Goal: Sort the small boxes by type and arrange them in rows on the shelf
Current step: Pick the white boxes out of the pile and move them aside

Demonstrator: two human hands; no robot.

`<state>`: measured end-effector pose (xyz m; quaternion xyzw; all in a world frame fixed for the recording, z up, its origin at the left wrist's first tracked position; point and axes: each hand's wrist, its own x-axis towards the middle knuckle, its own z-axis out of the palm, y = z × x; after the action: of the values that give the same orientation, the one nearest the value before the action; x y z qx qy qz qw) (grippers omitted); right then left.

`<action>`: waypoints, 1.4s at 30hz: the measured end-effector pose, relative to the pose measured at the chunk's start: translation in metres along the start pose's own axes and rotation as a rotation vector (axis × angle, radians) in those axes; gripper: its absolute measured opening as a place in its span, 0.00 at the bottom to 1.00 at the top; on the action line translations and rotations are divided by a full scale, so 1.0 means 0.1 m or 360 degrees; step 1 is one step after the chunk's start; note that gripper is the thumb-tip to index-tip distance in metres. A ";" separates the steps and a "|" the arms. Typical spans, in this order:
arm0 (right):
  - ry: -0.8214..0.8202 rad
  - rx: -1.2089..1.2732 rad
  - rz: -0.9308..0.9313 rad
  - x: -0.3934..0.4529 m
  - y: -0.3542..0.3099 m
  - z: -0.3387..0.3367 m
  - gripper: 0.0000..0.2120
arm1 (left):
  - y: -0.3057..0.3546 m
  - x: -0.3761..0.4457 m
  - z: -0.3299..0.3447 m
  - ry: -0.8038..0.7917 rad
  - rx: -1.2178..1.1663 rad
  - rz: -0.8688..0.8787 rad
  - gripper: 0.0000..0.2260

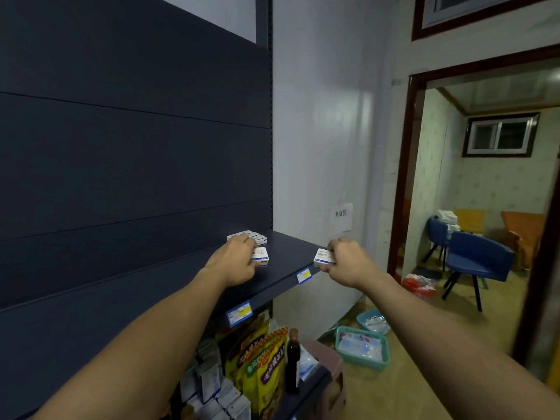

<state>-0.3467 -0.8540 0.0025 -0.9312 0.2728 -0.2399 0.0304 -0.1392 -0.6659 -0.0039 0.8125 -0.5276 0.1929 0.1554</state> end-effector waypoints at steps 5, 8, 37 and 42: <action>0.0033 -0.0003 -0.0047 0.31 0.09 0.07 0.17 | -0.06 0.29 0.20 -0.0004 -0.0042 -0.0041 0.18; 0.0032 -0.0015 -0.0082 0.55 0.17 0.16 0.17 | -0.13 0.50 0.33 0.0004 -0.0055 -0.0075 0.18; -0.0004 0.0102 -0.0316 2.88 0.74 1.30 0.20 | -0.92 2.18 1.16 0.0052 0.0084 -0.0221 0.18; -0.0051 0.0194 -0.0500 3.19 0.61 1.52 0.19 | -1.05 2.15 1.19 0.0068 0.0157 -0.0373 0.18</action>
<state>-0.0721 -1.0838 -0.0057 -0.9625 0.1083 -0.2429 0.0533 0.0544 -0.8505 -0.0109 0.8710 -0.4155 0.2165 0.1481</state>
